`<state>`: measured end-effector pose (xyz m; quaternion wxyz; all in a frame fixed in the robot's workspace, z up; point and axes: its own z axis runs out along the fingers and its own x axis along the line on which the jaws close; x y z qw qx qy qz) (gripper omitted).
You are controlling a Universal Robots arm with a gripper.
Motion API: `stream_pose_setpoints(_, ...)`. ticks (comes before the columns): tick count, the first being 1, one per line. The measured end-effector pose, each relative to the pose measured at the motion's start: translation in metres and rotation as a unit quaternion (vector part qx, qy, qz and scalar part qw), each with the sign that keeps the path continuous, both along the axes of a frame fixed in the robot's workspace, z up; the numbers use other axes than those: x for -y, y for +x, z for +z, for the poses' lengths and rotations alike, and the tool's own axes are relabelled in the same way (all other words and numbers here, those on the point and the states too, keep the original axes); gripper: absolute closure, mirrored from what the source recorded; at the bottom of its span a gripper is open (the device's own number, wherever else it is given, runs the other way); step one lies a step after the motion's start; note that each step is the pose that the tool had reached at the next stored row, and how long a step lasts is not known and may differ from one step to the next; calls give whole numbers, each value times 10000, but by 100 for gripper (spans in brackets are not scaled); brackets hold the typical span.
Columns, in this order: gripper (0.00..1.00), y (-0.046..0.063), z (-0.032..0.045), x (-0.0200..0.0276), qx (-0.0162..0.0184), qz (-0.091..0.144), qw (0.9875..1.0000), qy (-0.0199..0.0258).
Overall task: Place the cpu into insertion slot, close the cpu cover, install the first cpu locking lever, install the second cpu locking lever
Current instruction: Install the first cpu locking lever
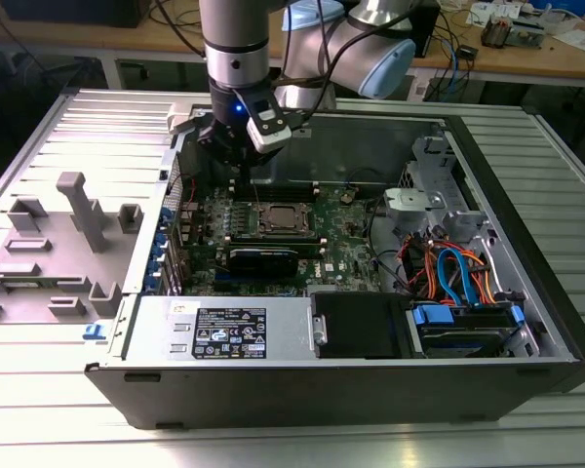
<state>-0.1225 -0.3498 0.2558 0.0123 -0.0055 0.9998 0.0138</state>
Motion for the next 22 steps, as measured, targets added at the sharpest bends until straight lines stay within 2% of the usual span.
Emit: stream_pose_setpoints(22,89,193,0,-16,0,47,10000,0)
